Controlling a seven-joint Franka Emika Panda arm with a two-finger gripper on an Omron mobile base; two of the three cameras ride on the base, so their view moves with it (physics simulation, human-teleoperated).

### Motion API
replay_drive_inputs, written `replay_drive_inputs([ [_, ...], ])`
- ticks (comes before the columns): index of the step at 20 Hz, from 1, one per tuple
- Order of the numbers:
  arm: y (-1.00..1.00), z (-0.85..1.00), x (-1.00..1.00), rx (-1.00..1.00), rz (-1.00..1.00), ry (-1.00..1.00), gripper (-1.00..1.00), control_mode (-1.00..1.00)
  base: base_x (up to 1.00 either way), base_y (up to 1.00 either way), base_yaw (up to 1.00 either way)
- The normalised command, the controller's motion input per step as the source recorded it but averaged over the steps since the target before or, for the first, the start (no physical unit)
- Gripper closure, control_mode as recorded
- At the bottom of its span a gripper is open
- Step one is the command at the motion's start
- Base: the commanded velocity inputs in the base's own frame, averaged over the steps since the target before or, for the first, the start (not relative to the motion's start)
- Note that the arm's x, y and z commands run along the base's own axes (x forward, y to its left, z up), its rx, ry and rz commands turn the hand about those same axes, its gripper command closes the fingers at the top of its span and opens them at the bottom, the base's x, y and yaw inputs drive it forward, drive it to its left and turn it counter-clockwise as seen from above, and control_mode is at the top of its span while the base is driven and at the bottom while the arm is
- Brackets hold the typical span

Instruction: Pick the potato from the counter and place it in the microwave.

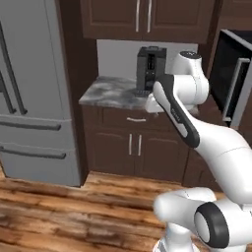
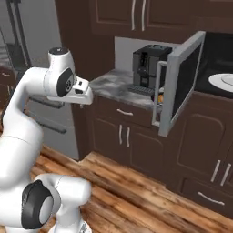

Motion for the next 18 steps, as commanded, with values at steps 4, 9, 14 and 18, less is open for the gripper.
replay_drive_inputs([
  [4,0.0,0.0,0.0,0.0,0.0,0.0,-1.0,1.0,1.0,0.88,-0.49],
  [9,0.0,0.0,0.0,0.0,0.0,0.0,-1.0,1.0,1.0,0.31,-0.5],
  [14,0.0,0.0,0.0,0.0,0.0,0.0,-1.0,1.0,1.0,0.0,-0.49],
  [18,0.0,0.0,0.0,0.0,0.0,0.0,-1.0,1.0,1.0,0.0,-0.32],
])
